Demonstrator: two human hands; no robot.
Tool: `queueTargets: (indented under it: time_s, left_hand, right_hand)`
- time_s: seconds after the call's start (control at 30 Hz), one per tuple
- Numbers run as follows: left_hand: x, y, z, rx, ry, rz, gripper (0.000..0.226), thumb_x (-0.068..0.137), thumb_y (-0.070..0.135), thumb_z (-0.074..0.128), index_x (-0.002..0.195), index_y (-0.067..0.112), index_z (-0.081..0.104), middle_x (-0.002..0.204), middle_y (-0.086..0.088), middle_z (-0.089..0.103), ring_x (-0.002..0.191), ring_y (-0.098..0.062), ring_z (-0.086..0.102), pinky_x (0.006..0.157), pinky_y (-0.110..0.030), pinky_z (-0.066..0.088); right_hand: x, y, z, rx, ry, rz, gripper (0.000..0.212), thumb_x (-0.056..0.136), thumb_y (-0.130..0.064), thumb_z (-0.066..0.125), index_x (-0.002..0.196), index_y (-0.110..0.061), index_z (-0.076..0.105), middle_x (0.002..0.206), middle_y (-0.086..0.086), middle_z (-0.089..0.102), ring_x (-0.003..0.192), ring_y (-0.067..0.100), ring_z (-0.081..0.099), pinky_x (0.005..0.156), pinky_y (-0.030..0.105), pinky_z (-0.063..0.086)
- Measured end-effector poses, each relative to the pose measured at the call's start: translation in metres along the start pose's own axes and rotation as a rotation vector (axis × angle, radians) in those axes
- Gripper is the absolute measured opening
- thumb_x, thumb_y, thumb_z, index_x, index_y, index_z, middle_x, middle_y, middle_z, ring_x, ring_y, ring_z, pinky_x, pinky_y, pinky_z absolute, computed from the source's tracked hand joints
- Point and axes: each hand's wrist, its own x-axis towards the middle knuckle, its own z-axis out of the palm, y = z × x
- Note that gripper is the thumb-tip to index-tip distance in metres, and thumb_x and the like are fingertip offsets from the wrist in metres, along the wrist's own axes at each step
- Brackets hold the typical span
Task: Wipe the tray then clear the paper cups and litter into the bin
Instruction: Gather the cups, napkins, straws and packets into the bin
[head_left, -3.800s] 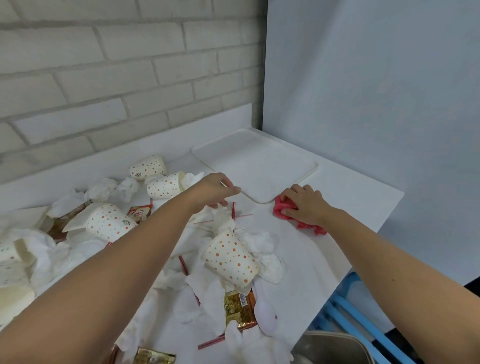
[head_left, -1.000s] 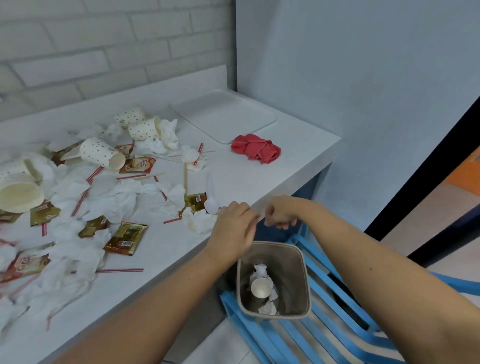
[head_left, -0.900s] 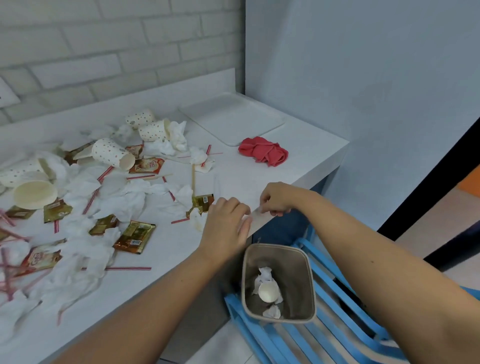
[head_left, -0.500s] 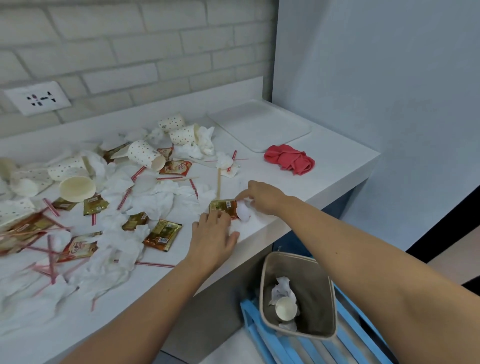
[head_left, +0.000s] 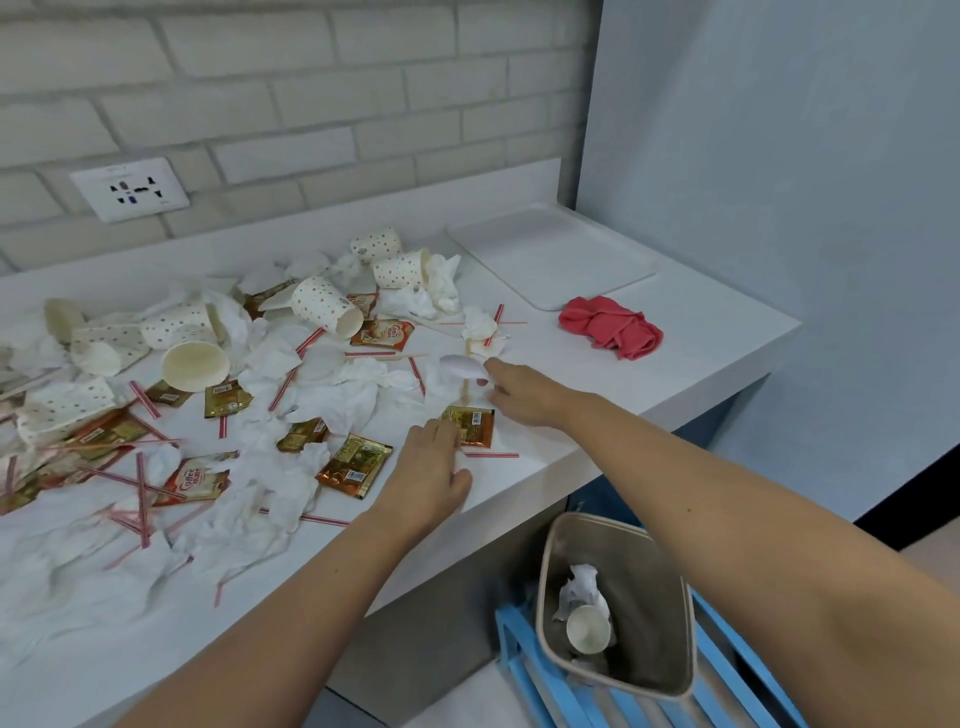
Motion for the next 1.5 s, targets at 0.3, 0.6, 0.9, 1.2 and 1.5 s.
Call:
queueTargets:
  time_s: [0.3,0.6,0.9,1.2,1.5]
  left_hand:
    - [0.013,-0.002,-0.003,0.183,-0.138,0.023,0.037,0.094,0.019,0.050,0.130,0.013,0.047,0.136,-0.007,0.041,0.121,-0.023,0.037,0.101,-0.032,0.035]
    - [0.028,0.000,-0.018,0.201,-0.419,0.084,0.039,0.094,0.029,0.051,0.128,0.010,0.051,0.127,-0.007,0.048,0.114,-0.020,0.047,0.096,-0.028,0.040]
    - [0.027,0.011,-0.015,0.275,-0.350,0.129,0.023,0.098,0.021,0.041,0.117,0.010,0.047,0.115,-0.007,0.055,0.096,-0.017,0.058,0.084,-0.025,0.047]
    - [0.024,0.049,-0.002,0.039,-0.153,0.178,0.047,0.097,0.005,0.035,0.142,0.015,0.027,0.144,-0.009,0.039,0.124,-0.024,0.048,0.100,-0.029,0.039]
    - [-0.005,0.122,0.048,-0.299,-0.130,0.458,0.032,0.095,0.008,0.044,0.127,0.011,0.046,0.125,-0.004,0.047,0.109,-0.016,0.050,0.091,-0.020,0.037]
  right_hand:
    - [0.010,0.000,0.014,-0.066,-0.098,0.150,0.038,0.083,-0.037,0.068,0.099,-0.008,0.049,0.099,0.005,0.044,0.089,0.019,0.043,0.059,0.023,0.030]
    - [-0.019,0.032,-0.010,0.157,-0.139,0.310,0.019,0.082,-0.015,0.070,0.086,-0.018,0.052,0.087,0.003,0.053,0.070,0.017,0.050,0.055,0.022,0.037]
    - [-0.070,0.071,-0.030,0.296,-0.201,0.378,0.022,0.083,-0.010,0.069,0.077,-0.010,0.047,0.060,0.005,0.053,0.046,0.010,0.038,0.043,0.020,0.028]
    - [-0.120,0.103,-0.015,0.194,-0.539,0.540,0.008,0.093,-0.012,0.054,0.091,-0.011,0.062,0.061,0.000,0.059,0.046,0.006,0.047,0.047,0.017,0.036]
    - [-0.136,0.139,0.061,-0.018,-0.307,0.870,0.017,0.093,-0.011,0.050,0.081,0.000,0.054,0.069,0.014,0.061,0.054,0.017,0.056,0.059,0.024,0.046]
